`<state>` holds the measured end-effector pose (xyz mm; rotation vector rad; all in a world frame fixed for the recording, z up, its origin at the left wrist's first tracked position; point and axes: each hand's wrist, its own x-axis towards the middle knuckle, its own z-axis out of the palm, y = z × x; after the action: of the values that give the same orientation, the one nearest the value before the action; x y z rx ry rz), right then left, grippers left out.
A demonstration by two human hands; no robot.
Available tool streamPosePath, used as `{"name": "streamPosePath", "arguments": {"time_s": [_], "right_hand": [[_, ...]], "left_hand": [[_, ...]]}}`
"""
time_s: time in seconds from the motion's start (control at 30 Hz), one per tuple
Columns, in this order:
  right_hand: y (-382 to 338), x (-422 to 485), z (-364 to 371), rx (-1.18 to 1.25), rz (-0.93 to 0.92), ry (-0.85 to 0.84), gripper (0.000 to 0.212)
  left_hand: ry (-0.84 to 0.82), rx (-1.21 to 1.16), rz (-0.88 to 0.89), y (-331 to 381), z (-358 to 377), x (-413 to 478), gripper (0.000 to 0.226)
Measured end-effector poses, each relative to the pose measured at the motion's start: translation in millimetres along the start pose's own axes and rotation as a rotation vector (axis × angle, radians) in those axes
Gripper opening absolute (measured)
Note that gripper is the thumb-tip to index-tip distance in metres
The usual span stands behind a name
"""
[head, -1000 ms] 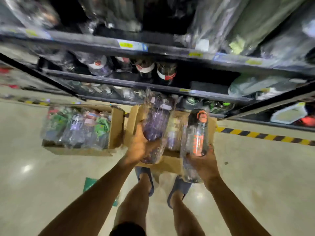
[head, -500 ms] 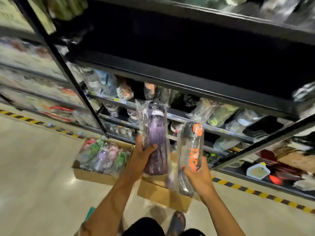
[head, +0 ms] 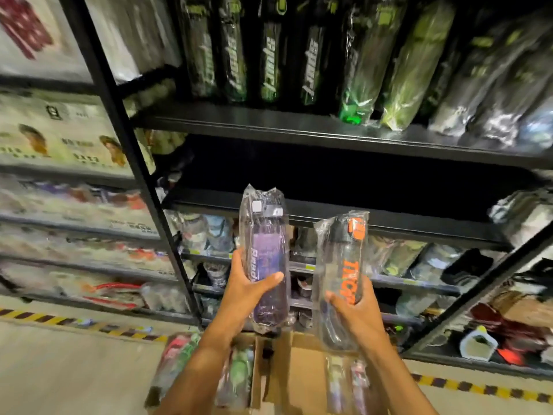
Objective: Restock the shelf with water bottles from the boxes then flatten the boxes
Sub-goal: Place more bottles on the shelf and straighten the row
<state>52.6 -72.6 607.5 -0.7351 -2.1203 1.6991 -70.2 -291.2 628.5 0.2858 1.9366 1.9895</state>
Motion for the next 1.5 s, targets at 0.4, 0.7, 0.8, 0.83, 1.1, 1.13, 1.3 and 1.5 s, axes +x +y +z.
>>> {"name": "streamPosePath", "arguments": {"time_s": [0.4, 0.7, 0.8, 0.83, 1.1, 1.13, 1.3, 1.5], "right_hand": [[-119, 101, 31, 0.085, -0.339, 0.120, 0.056], [-214, 184, 41, 0.184, -0.507, 0.089, 0.046], [-242, 209, 44, 0.219, -0.553, 0.085, 0.050], [-251, 216, 44, 0.222, -0.561, 0.088, 0.055], [-297, 286, 57, 0.116, -0.572, 0.200, 0.083], [-298, 293, 60, 0.094, -0.565, 0.196, 0.082], [-299, 320, 67, 0.057, -0.534, 0.168, 0.078], [-301, 347, 67, 0.034, -0.474, 0.090, 0.063]], "left_hand": [[0.033, -0.062, 0.349, 113, -23, 101, 0.077], [-0.034, -0.078, 0.481, 207, -30, 189, 0.073], [-0.067, -0.040, 0.511, 237, -35, 219, 0.076], [-0.074, -0.030, 0.518, 245, -35, 229, 0.077], [-0.081, 0.070, 0.479, 286, -29, 307, 0.109], [-0.079, 0.080, 0.477, 285, -27, 314, 0.108], [-0.072, 0.039, 0.445, 272, -17, 342, 0.094], [-0.074, 0.039, 0.420, 263, -16, 363, 0.089]]}}
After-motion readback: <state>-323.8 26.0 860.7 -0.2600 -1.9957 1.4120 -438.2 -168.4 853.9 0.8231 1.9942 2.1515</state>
